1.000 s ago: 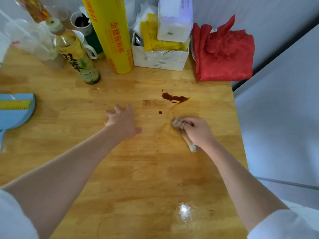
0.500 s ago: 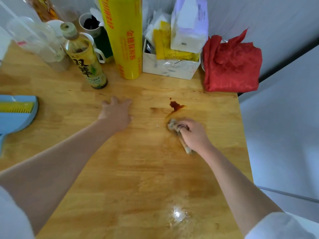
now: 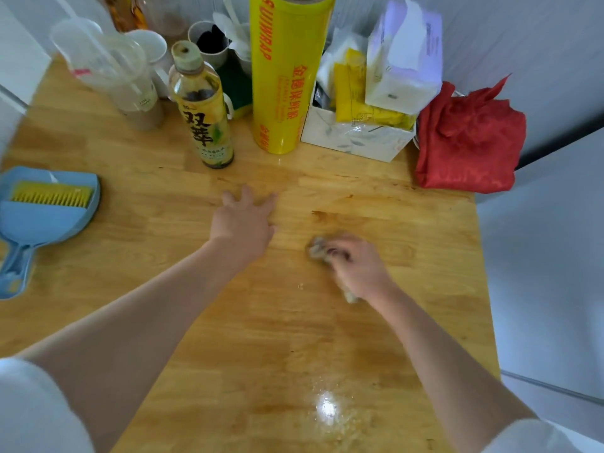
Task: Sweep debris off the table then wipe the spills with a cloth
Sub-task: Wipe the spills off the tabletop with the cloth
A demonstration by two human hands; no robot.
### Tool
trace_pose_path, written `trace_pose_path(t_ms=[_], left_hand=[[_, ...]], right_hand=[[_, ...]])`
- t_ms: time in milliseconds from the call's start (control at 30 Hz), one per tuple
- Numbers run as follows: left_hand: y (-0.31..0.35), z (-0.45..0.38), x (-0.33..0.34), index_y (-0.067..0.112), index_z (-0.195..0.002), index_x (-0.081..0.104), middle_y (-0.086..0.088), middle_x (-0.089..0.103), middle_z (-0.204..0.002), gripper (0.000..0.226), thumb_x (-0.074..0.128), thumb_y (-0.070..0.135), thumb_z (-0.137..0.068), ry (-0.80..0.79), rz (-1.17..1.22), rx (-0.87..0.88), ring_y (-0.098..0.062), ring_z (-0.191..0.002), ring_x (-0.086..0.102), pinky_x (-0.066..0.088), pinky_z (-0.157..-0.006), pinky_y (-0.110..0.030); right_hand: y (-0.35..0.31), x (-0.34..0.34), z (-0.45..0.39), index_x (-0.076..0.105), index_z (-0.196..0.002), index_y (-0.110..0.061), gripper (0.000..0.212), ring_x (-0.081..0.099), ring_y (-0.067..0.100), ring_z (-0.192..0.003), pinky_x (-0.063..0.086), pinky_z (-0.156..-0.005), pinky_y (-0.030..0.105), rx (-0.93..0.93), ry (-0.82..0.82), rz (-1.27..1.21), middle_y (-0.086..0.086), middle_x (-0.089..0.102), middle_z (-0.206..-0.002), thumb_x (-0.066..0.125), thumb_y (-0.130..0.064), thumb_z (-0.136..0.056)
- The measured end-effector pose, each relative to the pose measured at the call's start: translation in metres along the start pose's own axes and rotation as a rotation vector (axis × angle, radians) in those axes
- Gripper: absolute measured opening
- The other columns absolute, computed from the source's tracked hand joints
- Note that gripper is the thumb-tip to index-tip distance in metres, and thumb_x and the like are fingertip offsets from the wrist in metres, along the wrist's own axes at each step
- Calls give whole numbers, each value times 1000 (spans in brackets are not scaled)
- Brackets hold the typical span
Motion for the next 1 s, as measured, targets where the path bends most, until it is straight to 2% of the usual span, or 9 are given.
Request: trace_pose_path(t_ms=[100, 200, 333, 433, 500, 667, 767, 867, 1000], left_hand=[[-6, 0, -3, 36, -155, 12, -9, 18, -158, 65, 46, 46, -100, -23, 25, 17, -44, -135, 27, 50, -82, -44], [-20, -4, -7, 29, -150, 26, -1, 21, -161, 56, 49, 26, -99, -58, 59, 56, -40, -136, 29, 49, -84, -46], [-36, -12, -12, 30, -149, 32, 7, 21, -162, 56, 43, 13, -96, -130, 70, 96, -37, -141, 25, 47, -92, -49], [-39, -16, -14, 32, -151, 29, 9, 12, -165, 65, 39, 5, -93, -204, 61, 132, -38, -147, 14, 43, -99, -50], [-40, -18, -13, 32, -152, 27, 11, 8, -165, 70, 38, 0, -90, -225, 64, 143, -37, -148, 9, 45, -99, -50], [-46, -21, -13, 28, -154, 19, 3, 18, -163, 75, 38, -2, -89, -249, 111, 153, -36, -146, 12, 48, -92, -45], [-49, -22, -14, 28, -152, 22, -14, 41, -143, 71, 41, -1, -90, -227, 185, 103, -31, -127, 37, 47, -75, -40], [-55, -25, -12, 28, -152, 21, -6, 59, -105, 71, 41, -1, -89, -202, 272, 121, -33, -135, 27, 47, -80, -43], [-61, -24, -18, 34, -157, 5, -11, 44, -147, 83, 38, -3, -91, -252, 289, 140, -31, -146, 14, 41, -83, -40]], right_hand=[[47, -54, -25, 71, -105, -31, 28, 67, 17, -94, 52, -79, 26, 362, 368, -58, -2, 68, -114, 49, -15, -98], [36, -50, -59, 66, -120, -18, 33, 66, 36, -101, 54, -90, 45, 451, 381, -95, 13, 65, -119, 44, -14, -97], [-39, 24, -50, 67, -112, -37, 31, 62, 11, -95, 48, -77, 19, 18, 99, 36, -5, 61, -120, 45, -22, -98], [-47, 36, -16, 70, -97, -47, 31, 61, 4, -76, 49, -64, 18, -115, -135, 53, -30, 64, -102, 41, -40, -93], [-22, 1, -14, 66, -83, -57, 29, 67, 7, -70, 49, -56, 16, 13, -22, 70, -39, 64, -91, 43, -42, -94], [10, -49, -72, 67, -100, -29, 27, 67, 22, -87, 45, -69, 20, 414, 388, -64, 0, 67, -105, 46, -13, -96], [-36, -1, -91, 68, -117, -27, 32, 60, 14, -84, 40, -68, 5, 243, 280, -1, 5, 60, -126, 48, -13, -96], [-77, 49, -55, 70, -96, -42, 30, 58, -4, -88, 42, -75, 17, -103, -61, 47, -26, 63, -102, 44, -28, -91], [-46, 6, -50, 69, -77, -54, 32, 63, -10, -82, 50, -75, 25, -21, -41, 166, -40, 65, -83, 48, -33, -89]])
Point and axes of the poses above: each hand's wrist, its own z-axis away from the middle knuckle, its own x-axis out of the palm, y = z × x, the point moved 2 cm from there along -z, towards the middle knuckle
